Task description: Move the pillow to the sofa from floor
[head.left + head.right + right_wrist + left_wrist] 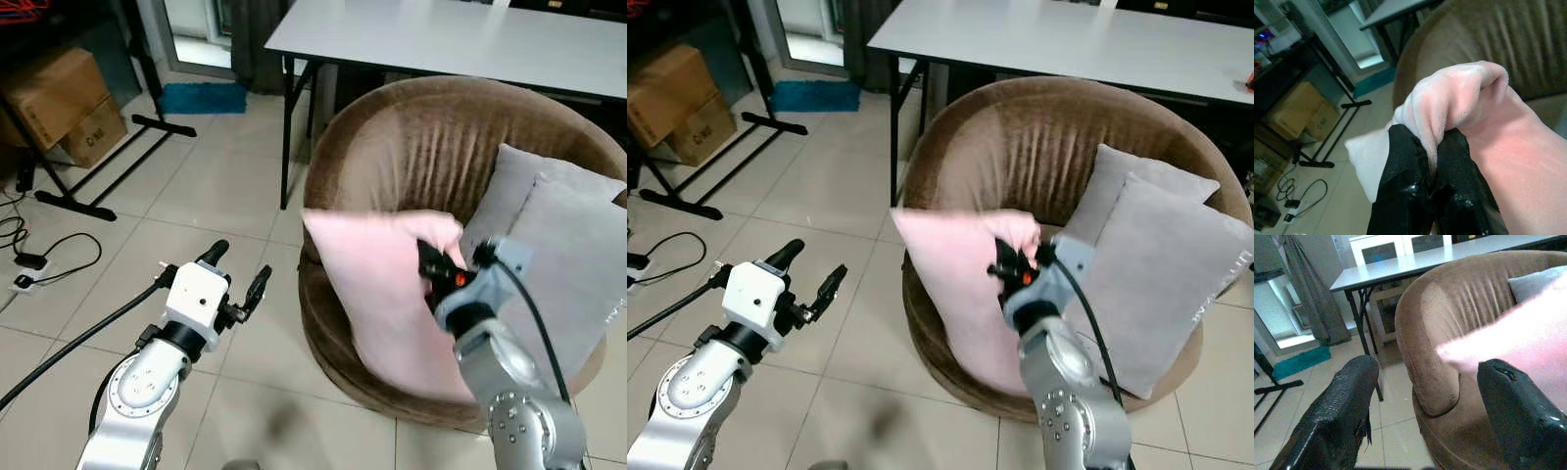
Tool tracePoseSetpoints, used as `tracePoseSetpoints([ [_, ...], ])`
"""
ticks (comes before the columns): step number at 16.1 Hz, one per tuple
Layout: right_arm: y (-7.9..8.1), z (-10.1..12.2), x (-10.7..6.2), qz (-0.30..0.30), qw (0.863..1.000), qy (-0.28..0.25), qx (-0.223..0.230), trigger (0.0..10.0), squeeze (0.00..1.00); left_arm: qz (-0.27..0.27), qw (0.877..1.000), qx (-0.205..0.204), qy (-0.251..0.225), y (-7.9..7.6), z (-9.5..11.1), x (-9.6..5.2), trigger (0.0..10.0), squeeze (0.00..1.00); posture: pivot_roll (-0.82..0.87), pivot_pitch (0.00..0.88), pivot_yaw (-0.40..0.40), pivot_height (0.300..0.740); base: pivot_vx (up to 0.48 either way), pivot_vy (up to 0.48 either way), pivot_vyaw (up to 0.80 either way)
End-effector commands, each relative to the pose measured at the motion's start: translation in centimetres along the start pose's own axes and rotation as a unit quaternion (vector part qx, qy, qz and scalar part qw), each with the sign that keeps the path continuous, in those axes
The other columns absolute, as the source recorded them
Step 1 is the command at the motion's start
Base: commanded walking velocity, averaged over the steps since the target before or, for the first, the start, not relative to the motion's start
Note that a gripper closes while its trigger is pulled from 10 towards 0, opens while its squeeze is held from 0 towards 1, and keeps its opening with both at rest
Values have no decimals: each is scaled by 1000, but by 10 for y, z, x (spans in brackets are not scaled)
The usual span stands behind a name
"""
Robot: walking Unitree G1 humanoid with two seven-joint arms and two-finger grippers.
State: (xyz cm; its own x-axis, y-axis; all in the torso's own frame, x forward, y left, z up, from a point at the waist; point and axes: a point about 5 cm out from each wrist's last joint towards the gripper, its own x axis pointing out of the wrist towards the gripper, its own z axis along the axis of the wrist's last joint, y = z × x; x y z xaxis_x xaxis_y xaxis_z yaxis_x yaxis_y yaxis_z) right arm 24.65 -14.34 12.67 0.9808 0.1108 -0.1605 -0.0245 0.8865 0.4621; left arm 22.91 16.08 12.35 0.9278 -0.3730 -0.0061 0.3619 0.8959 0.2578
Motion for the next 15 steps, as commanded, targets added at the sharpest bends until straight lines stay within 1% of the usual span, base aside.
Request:
tracePoseSetpoints([
  [1,1,3,-1,10,1000,-12,0,10000,0,-11,1000,-2,-10,-1,4,2,10000,0,3,0,-10,740,0,356,-781],
  [5,3,2,3,15,1000,-17,-17,10000,0,-16,1000,1,-10,-1,5,3,10000,0,7,0,-6,740,0,452,-781],
  [6,3,2,3,16,1000,-17,-15,10000,0,-15,1000,2,-10,-1,5,4,10000,0,9,0,-5,740,0,476,-663],
  [7,4,2,4,18,1000,-19,-12,10000,0,-14,1000,4,-7,1,5,4,10000,0,12,0,-5,740,0,458,0],
  [10,10,2,9,34,999,-24,-17,10000,0,-5,1000,9,7,4,4,3,10000,0,21,0,-5,740,0,0,0],
  [13,11,4,14,38,999,-27,-17,10000,0,-16,1000,3,-4,5,6,4,10000,0,29,0,-12,740,0,0,0],
  [15,11,5,16,36,999,-29,-18,10000,0,-17,1000,1,-4,5,7,4,10000,0,31,0,-16,740,268,0,0],
])
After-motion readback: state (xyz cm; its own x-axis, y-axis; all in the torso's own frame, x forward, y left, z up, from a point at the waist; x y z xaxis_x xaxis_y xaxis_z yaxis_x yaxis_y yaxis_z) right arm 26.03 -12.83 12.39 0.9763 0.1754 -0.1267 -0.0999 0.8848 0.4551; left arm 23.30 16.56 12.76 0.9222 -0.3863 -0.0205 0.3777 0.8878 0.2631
